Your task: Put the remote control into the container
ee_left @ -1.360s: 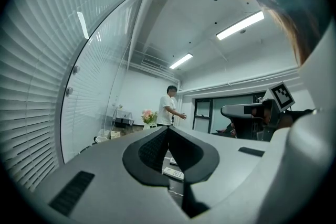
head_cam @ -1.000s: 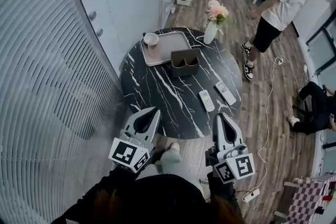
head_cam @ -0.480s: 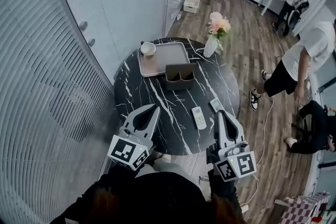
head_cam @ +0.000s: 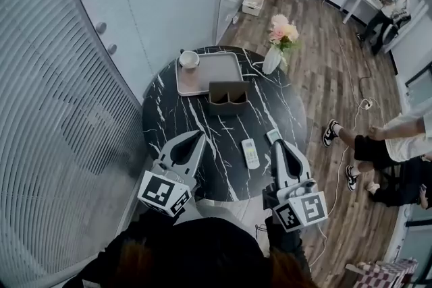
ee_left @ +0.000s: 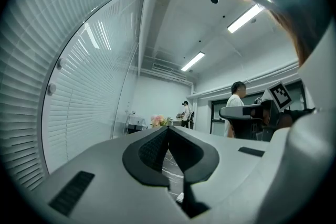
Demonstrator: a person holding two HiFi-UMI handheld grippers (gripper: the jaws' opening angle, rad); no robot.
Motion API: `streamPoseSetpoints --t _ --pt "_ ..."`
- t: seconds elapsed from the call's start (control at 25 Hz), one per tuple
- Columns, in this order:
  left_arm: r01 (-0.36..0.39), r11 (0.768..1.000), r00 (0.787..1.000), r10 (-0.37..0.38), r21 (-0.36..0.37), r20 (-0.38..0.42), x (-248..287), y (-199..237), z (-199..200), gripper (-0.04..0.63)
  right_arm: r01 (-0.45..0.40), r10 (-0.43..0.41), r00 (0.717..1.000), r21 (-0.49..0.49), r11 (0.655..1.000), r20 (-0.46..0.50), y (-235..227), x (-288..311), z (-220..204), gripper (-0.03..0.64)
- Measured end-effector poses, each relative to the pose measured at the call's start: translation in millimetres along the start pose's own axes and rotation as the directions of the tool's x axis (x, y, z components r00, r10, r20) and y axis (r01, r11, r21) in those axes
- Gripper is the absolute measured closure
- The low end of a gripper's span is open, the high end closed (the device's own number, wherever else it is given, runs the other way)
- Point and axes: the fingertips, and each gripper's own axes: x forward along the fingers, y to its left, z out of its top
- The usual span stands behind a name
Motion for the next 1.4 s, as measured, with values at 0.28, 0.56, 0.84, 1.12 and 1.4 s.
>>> streamPoseSetpoints --t 0.28,0.56,0.84,1.12,1.4 --pt "0.003 1.000 1.000 -0.003 0.008 -0.016 3.9 -1.5 -3.3 0.586 -0.017 0.017 1.000 0.007 1.000 0.004 0.0 4.5 -1.4 0.600" --pt "0.014 1.000 1.000 -0.013 0.020 -0.010 14.2 5.0 -3.3 0.586 -0.028 0.028 1.000 -0.003 1.000 -0.006 -2.6 15.3 -6.6 0.600" --pt "0.019 1.000 1.000 -0.018 0.015 -0.016 25.7 17.2 -6.0 0.586 -0.029 0.029 0.999 -0.015 0.999 -0.020 -9.4 34.7 -7.0 0.600" --pt "0.014 1.000 1.000 -0.013 0.017 -0.021 34.9 35.1 -7.2 0.586 -0.009 0.008 0.999 -0.026 1.000 -0.047 -20.4 56.9 -16.1 0.600" --pt "0.016 1.000 0.999 -0.016 0.011 -0.031 39.4 46.4 -9.9 0.586 0.061 -0.070 0.981 -0.050 0.997 -0.180 -50.9 77.4 -59.8 0.600"
